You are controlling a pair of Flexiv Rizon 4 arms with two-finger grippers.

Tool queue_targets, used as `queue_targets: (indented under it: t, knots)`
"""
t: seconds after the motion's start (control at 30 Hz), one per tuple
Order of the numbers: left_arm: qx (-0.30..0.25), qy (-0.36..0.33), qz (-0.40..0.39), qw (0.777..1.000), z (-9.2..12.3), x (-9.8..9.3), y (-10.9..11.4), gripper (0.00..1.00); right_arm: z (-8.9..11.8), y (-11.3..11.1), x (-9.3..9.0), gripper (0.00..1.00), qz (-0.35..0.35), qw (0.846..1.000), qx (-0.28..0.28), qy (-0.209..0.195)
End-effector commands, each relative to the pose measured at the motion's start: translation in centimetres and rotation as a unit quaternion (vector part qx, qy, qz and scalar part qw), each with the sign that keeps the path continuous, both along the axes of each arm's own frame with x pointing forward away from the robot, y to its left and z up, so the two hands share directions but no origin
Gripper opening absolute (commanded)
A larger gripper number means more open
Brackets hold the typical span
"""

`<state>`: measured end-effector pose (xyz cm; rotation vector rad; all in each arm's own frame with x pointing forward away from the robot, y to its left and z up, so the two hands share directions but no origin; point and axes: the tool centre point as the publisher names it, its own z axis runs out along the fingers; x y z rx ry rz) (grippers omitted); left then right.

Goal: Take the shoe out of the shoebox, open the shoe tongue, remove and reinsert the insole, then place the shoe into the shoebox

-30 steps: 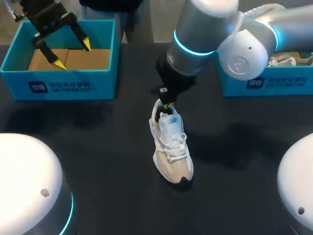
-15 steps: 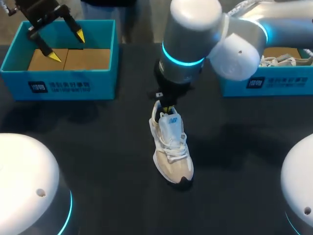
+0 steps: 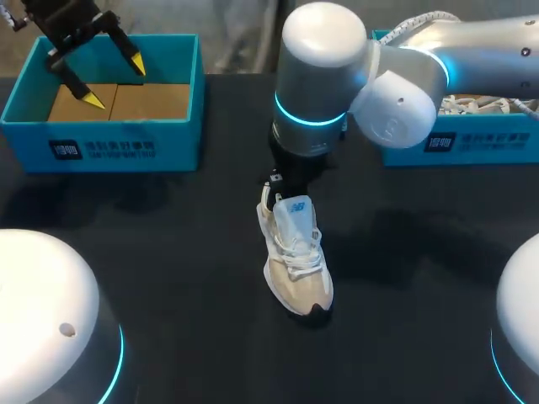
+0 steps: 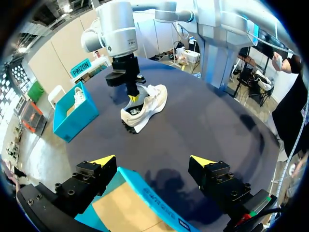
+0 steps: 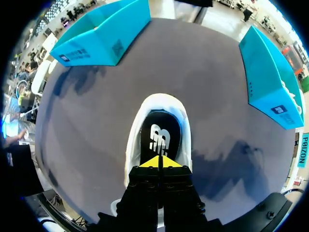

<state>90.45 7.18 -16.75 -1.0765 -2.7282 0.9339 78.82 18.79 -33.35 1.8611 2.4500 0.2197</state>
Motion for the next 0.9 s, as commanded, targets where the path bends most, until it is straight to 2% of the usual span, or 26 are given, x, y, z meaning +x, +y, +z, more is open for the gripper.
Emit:
queue_targets:
  t: [0.03, 0.57, 0.67, 0.8, 0.9]
  knots:
    - [0.001, -0.002, 0.001, 1.0, 0.0, -0.1, 0.0, 1.0, -1.7, 0.6, 0.4, 0.0, -0.002, 1.0, -0.002, 0.005]
    - [0.001, -0.002, 0.001, 1.0, 0.0, -0.1, 0.0, 1.0, -6.3, 1.0, 0.5, 0.0, 0.0, 0.999, -0.009, 0.043]
    - [0.001, -0.002, 0.001, 1.0, 0.0, -0.1, 0.0, 1.0, -6.3, 0.9, 0.6, 0.0, -0.002, 0.999, -0.013, 0.041]
    - [0.001, -0.002, 0.001, 1.0, 0.0, -0.1, 0.0, 1.0, -4.8, 0.5, 1.1, 0.0, -0.015, 1.0, -0.015, 0.009]
    - [0.001, -0.002, 0.001, 1.0, 0.0, -0.1, 0.0, 1.0, -4.6, 0.6, 2.0, 0.0, -0.017, 1.0, -0.018, -0.007]
